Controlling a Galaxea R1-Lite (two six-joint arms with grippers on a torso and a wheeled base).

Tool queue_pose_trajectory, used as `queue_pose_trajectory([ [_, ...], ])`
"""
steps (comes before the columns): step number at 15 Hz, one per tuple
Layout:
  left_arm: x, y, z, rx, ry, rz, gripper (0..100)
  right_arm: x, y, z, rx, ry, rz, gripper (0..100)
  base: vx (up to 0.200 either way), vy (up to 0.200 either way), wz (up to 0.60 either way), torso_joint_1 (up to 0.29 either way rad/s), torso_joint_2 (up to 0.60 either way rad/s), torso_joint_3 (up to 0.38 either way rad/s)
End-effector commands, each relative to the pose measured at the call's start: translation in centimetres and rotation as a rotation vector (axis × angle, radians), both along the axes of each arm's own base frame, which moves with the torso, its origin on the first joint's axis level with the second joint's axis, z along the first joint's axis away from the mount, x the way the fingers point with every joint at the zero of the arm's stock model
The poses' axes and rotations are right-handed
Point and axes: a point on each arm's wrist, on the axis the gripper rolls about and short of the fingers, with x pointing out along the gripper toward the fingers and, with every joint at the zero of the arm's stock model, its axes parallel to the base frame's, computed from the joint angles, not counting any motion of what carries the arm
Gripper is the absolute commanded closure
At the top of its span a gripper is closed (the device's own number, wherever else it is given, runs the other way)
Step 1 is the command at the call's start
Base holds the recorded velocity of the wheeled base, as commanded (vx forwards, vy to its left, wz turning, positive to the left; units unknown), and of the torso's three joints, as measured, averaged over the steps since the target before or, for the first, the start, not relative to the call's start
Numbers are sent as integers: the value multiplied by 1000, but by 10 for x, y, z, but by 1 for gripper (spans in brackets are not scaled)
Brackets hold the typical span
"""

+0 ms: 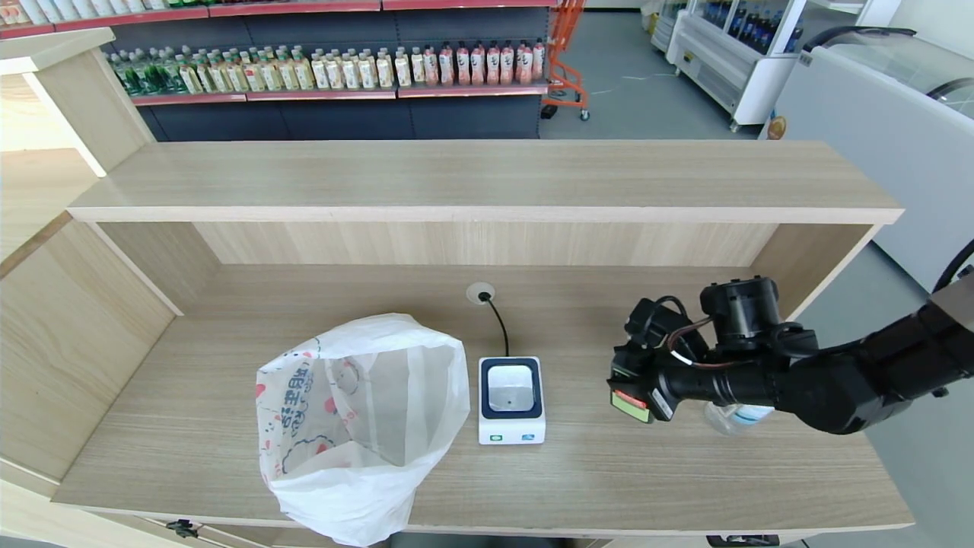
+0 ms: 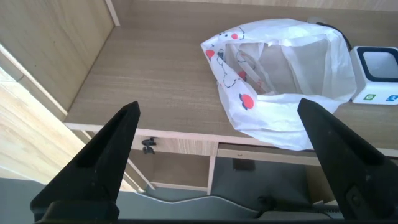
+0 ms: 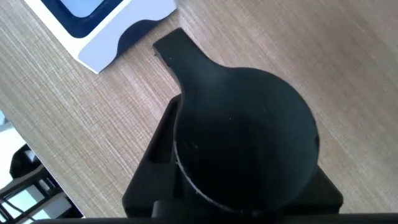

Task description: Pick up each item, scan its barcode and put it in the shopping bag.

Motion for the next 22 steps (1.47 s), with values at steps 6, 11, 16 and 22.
queue_pose_trajectory([
  [6,0,0,0,0,-1,1,0,-60,-27,61,58,-252,38,100,0,0,0,0,0,0],
  [11,0,0,0,0,-1,1,0,-83,-36,67,-103,-567,128,100,0,0,0,0,0,0],
  [16,0,0,0,0,-1,1,0,-103,-34,42,-263,-862,634,100,0,0,0,0,0,0],
  [22,0,0,0,0,-1,1,0,-119,-3,4,-442,-1145,1053,100,0,0,0,0,0,0],
])
